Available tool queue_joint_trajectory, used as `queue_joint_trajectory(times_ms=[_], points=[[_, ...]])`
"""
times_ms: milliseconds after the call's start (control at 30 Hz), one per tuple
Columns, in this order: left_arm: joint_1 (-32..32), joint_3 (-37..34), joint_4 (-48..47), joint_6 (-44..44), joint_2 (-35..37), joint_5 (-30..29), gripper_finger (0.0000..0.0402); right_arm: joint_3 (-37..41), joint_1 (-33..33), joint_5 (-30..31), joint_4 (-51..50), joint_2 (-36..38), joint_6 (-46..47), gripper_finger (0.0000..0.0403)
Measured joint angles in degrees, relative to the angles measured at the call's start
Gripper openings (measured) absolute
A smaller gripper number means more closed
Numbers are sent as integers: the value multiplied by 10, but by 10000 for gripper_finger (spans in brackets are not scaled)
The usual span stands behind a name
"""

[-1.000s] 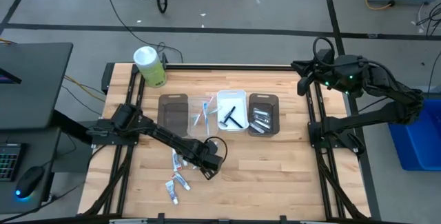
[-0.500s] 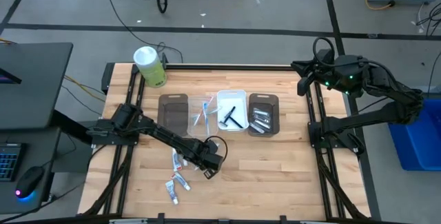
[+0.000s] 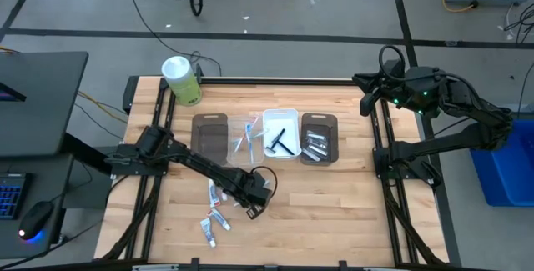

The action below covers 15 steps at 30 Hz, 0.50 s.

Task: Pick & Place Travel size toiletries
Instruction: Put the blue toothbrush into the transparent bin

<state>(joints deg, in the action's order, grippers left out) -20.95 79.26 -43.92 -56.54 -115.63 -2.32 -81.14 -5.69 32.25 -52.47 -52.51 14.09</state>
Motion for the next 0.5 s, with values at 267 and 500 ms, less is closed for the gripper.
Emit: queue_joint_trajectory(times_ms=[267, 500], points=[[0, 59, -42, 29, 0, 11, 39, 0, 0, -6, 5, 0, -14, 53], [0, 109, -71, 47, 1, 8, 35, 0, 0, -155, 21, -1, -55, 53]])
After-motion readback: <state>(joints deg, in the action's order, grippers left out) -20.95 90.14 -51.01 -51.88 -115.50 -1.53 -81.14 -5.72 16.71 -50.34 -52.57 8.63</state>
